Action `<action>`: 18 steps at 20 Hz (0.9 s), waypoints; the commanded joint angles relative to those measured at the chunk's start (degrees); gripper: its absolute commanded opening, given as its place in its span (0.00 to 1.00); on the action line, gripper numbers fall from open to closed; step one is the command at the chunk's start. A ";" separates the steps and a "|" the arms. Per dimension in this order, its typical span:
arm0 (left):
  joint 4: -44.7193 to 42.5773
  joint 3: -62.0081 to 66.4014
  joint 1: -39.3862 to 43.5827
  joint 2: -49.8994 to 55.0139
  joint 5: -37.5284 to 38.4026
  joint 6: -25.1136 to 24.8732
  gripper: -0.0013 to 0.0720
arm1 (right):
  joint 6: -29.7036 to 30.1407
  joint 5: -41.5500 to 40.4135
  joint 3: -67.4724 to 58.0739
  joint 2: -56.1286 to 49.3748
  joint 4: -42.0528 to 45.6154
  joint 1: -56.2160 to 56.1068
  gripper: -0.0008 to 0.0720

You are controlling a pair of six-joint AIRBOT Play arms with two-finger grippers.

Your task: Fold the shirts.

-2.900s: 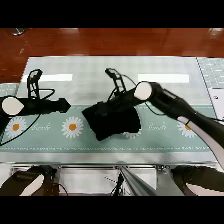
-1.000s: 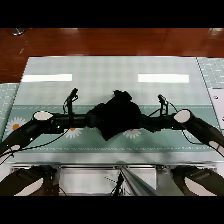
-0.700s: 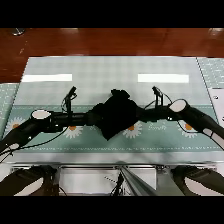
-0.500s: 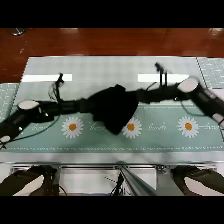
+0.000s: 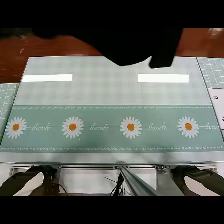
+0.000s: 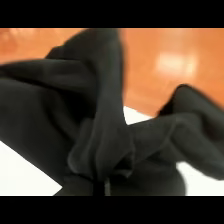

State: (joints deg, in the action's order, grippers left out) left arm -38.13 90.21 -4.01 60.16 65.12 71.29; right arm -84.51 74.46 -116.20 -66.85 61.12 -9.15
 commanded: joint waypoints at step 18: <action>-23.02 -29.05 -0.59 -29.77 19.71 11.72 0.05 | -7.82 10.80 52.61 36.44 6.32 0.11 0.06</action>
State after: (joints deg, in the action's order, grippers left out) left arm -65.93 75.83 -4.67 32.97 84.31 82.98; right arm -90.80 92.36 -79.24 -33.93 68.34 -9.04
